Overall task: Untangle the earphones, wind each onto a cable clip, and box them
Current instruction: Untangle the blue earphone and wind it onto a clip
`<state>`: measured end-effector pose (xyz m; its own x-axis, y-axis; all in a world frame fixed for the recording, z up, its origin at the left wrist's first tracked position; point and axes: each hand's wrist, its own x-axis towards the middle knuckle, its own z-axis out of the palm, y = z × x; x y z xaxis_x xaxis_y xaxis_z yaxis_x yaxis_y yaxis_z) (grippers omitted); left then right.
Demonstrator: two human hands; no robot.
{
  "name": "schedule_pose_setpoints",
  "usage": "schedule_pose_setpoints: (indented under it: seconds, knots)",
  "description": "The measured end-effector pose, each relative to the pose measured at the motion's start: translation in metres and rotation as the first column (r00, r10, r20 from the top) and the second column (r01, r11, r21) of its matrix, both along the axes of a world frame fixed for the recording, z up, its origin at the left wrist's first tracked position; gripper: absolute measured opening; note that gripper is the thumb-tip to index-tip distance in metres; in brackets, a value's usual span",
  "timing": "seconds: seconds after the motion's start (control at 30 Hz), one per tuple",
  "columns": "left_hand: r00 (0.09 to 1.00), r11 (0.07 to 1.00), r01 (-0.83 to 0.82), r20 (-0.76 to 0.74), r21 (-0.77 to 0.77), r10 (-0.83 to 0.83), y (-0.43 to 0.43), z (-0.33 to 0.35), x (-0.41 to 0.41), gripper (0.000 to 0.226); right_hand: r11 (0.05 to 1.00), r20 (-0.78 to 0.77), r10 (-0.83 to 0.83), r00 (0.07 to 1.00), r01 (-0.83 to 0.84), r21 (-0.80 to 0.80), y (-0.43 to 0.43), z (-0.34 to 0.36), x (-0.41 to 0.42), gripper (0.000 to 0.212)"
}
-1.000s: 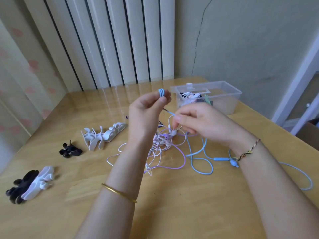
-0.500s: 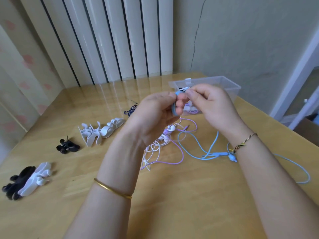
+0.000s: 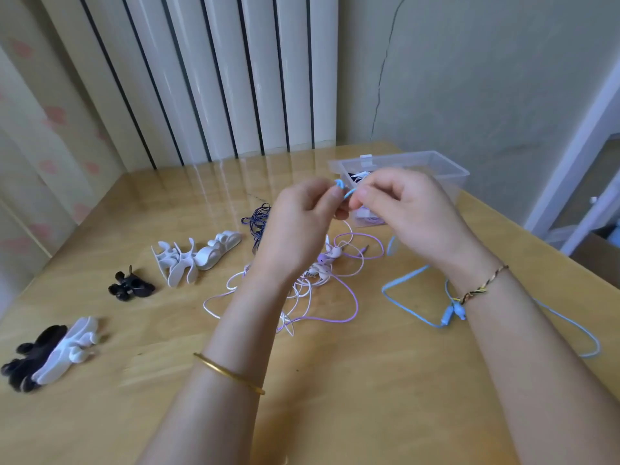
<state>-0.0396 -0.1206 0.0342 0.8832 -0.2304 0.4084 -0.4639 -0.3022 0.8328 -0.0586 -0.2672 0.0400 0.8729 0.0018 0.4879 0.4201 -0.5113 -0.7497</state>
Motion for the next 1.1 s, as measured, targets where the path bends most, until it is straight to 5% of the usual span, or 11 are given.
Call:
schedule_pose_setpoints:
  seconds: [0.2,0.3,0.4,0.53,0.67,0.73,0.8,0.9,1.0,1.1]
  knots:
    - [0.98,0.987,0.108,-0.181,0.115,-0.086,-0.004,0.008,-0.006,0.03,0.938,0.145,-0.313,0.939,0.329,-0.106,0.002,-0.012,0.007,0.017]
    - [0.89,0.943,0.162,-0.369,-0.291,-0.267,-0.001,0.015,-0.008,0.031,0.977,0.083,-0.212,0.974,0.212,0.009,-0.001,-0.012,0.01,0.022]
    - [0.77,0.757,0.053,-0.456,-0.652,-0.446,0.004,0.02,-0.005,0.028,0.997,-0.101,-0.067,0.993,0.072,0.041,-0.007,-0.011,0.009,0.027]
    - [0.792,0.6,-0.147,-0.457,-0.786,-0.405,0.008,0.014,0.002,0.021,0.981,-0.284,0.187,0.94,-0.195,-0.002,0.003,-0.01,0.0,0.025]
    - [0.948,0.775,-0.145,-0.312,-0.615,-0.071,0.0,0.001,0.0,0.017,0.956,-0.313,0.238,0.92,-0.278,-0.091,0.01,-0.003,-0.008,0.021]
    - [0.988,0.916,-0.128,-0.125,-0.38,0.086,0.001,-0.002,0.001,0.02,0.977,-0.268,0.184,0.946,-0.206,-0.057,0.006,0.003,-0.01,0.022]
    - [0.998,0.993,-0.059,0.003,-0.099,0.059,0.0,0.0,-0.001,0.022,0.996,-0.177,0.093,0.98,-0.094,-0.001,0.002,0.006,-0.008,0.022]
    - [1.0,0.992,0.01,-0.001,0.128,-0.01,-0.006,0.004,-0.004,0.03,0.992,-0.015,-0.097,0.995,0.095,-0.083,0.001,0.0,-0.001,0.018]
    - [0.999,0.976,0.003,-0.043,0.219,0.007,-0.006,0.004,-0.001,0.034,0.929,0.162,-0.261,0.952,0.293,-0.224,0.004,-0.011,0.004,0.011]
    - [0.991,0.97,0.054,-0.128,0.236,-0.024,-0.002,0.003,-0.002,0.033,0.916,0.213,-0.306,0.928,0.348,-0.2,0.002,-0.016,0.007,0.011]
